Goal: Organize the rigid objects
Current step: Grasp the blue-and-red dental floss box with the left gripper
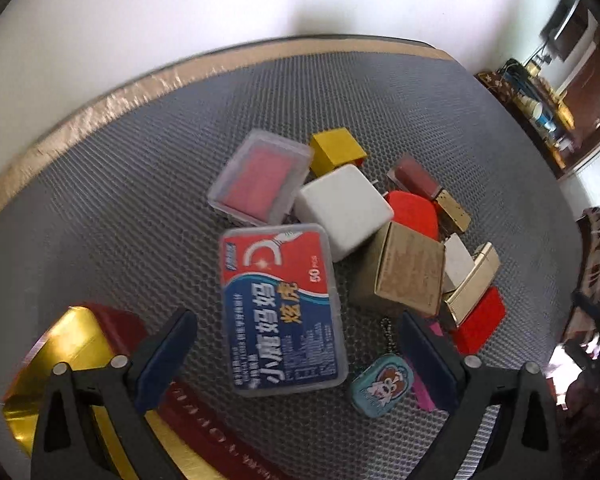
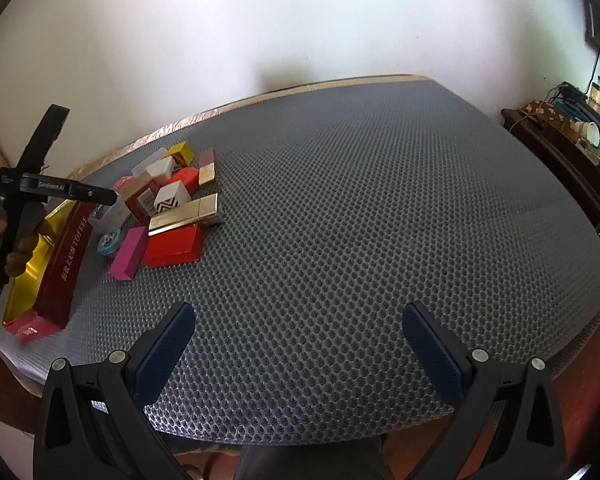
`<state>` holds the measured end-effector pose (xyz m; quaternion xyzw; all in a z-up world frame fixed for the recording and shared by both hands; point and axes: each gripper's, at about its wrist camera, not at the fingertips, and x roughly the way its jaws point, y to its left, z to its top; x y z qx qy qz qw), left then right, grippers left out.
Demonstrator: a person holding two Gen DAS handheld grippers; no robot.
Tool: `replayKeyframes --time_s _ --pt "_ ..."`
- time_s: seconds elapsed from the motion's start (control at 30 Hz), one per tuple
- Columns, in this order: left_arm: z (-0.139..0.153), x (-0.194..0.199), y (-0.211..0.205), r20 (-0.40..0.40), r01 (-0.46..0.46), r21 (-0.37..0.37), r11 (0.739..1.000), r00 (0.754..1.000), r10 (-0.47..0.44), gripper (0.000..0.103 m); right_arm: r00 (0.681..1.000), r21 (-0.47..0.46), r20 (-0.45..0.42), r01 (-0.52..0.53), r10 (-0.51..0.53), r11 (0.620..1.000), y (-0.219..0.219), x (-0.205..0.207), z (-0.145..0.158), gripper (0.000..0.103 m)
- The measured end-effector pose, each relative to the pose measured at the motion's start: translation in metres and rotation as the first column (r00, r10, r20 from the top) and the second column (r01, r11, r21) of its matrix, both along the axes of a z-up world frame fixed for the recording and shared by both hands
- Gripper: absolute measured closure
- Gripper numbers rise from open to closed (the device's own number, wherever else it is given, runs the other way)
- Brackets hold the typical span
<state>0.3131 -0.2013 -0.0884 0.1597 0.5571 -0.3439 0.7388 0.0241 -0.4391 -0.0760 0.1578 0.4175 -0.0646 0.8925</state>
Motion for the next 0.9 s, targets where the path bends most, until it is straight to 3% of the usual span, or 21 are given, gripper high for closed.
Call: replayKeyframes --time_s 0.1,0.2,0.47,0.73,0.9 --pt "-0.013 0.005 0.002 -0.034 -0.002 0.008 1.000 0.999 0.002 0.018 1.000 0.001 -0.003 0.004 -0.004 1.000 0.000 0.001 -0.001 0.000" --pt "-0.019 -0.001 -0.002 0.057 0.006 0.089 0.996 0.998 -0.012 0.041 1.000 0.002 -0.007 0.006 -0.006 1.000 0.003 0.001 -0.003 0.000" --pt "-0.006 -0.016 0.025 0.144 -0.032 0.011 0.999 0.989 0.030 0.041 1.000 -0.008 -0.003 -0.004 0.004 1.000 0.007 0.002 -0.001 0.000" --pt "0.062 -0.040 0.043 0.226 -0.098 -0.126 0.987 0.966 0.125 0.041 0.997 -0.034 0.043 -0.068 0.069 0.997 0.009 0.007 0.019 0.000" --pt "0.098 -0.070 0.076 0.250 -0.202 -0.198 0.959 0.936 0.249 0.041 0.970 -0.033 0.070 -0.232 0.234 0.972 0.025 0.036 0.040 0.000"
